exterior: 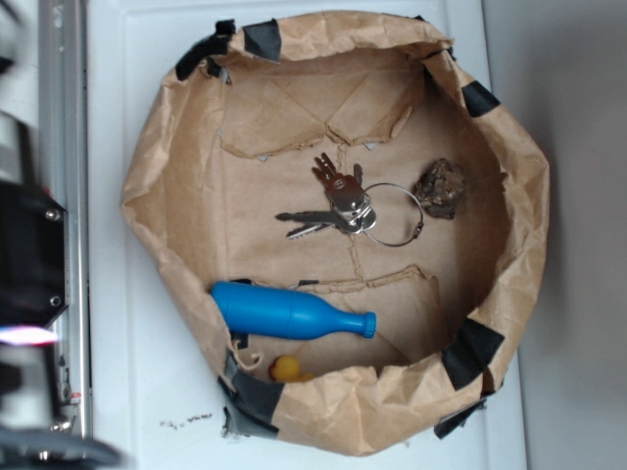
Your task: Grab the silver keys.
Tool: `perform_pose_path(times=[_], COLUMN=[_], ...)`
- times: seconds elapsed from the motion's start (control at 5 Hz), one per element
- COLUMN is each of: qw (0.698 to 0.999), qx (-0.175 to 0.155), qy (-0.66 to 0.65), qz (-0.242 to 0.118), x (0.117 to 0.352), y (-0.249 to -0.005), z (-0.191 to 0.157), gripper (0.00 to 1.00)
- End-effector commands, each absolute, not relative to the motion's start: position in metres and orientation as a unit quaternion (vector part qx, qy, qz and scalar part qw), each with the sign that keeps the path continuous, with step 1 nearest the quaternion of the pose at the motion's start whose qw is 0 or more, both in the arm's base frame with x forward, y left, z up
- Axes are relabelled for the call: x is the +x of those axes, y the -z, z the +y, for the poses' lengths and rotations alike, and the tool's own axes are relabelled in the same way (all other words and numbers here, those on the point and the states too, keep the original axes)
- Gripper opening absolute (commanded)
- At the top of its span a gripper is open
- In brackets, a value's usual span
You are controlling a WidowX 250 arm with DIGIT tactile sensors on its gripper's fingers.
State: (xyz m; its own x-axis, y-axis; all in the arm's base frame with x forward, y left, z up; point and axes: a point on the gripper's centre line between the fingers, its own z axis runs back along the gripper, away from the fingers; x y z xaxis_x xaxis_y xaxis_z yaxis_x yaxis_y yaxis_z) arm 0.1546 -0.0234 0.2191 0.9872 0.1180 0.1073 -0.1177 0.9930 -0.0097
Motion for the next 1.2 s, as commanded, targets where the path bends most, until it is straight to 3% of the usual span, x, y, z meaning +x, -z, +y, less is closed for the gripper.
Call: perform_pose_path(times=[0.0,0.2,0.4,0.8,1.0], qw=[0.985,0.992,0.994,0.995,0.995], qx=[0.05,0.006,-0.01,0.015,0.015], qy=[-0.152,-0.119,-0.092,-0.052,-0.052], qz=[-0.066,-0.034,-0.055,-0.083,-0.083], x=[0.242,0.262,0.275,0.278,0.278], y=[-0.203,-0.186,-0.174,-0.141,-0.141], z=[-0.005,0.007,0.015,0.033,0.033], gripper=[1.0,1.0,1.0,1.0,1.0])
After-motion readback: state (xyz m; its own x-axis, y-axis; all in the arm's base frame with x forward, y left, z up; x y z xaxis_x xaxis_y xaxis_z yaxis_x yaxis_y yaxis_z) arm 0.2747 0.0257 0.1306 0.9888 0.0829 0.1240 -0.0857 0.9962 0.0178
